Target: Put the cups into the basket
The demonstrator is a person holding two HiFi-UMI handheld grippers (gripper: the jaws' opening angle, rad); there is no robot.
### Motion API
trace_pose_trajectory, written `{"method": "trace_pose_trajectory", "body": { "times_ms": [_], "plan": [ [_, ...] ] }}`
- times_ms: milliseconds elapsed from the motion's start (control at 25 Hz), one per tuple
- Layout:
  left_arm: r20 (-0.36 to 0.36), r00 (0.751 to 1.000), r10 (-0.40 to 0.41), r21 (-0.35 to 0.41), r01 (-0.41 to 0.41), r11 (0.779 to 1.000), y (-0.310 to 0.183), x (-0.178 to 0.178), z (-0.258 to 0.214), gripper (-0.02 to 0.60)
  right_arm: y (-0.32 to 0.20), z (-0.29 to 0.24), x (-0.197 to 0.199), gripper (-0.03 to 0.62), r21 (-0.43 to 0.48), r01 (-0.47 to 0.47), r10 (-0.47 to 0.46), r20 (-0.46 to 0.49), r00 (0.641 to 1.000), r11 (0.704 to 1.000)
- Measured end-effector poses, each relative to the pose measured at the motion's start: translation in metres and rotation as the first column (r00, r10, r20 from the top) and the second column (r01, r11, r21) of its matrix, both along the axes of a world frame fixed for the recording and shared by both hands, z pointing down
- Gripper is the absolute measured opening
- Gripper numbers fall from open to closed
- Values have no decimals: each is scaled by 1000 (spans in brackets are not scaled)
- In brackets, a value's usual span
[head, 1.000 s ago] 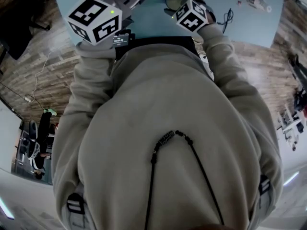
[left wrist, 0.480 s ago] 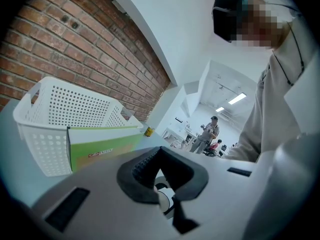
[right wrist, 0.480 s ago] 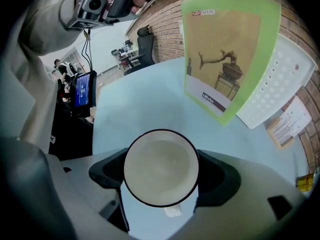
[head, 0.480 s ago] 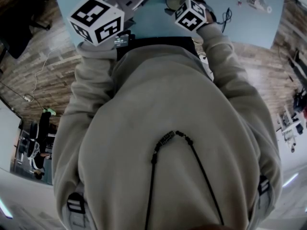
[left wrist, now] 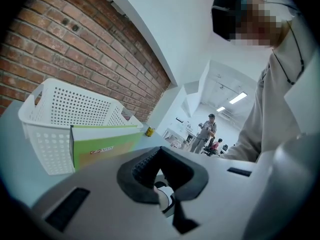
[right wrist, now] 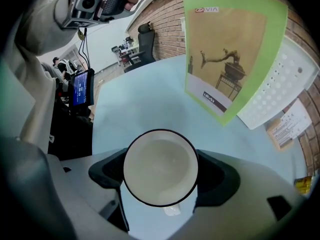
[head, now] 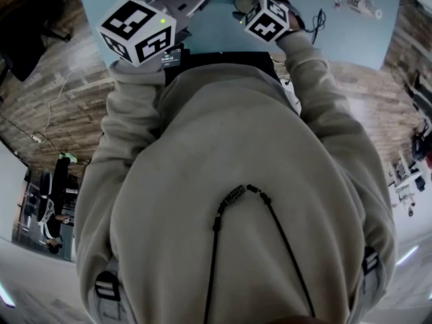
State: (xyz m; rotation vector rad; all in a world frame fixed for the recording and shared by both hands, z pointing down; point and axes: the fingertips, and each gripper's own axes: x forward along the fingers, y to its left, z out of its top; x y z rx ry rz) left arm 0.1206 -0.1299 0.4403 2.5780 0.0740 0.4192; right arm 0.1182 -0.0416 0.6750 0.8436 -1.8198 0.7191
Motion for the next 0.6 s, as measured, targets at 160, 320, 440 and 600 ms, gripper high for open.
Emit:
{"method": "trace_pose_trajectory", "body": {
  "times_ms": [160, 320, 440, 600],
  "plan": [
    [-1, 1000, -13, 5, 13, 1000, -4, -2, -3, -2, 4, 4, 1, 400, -23, -9, 9, 1, 1000, 1000],
    [-5, 1000, -25, 14, 25, 1000, -9, -4, -9, -2, -5, -3, 2, 400, -15, -18, 18, -5, 1000, 1000],
    [-6, 1000, -26, 25, 26, 999, -8, -5, -16, -2, -9, -15, 1, 400, -2, -12, 12, 8, 1000, 1000],
    [13, 1000, -10, 38, 10, 999, -8, -8, -22, -2, -21, -48, 4, 400, 52, 4, -4, 16, 1000, 999]
  ]
}}
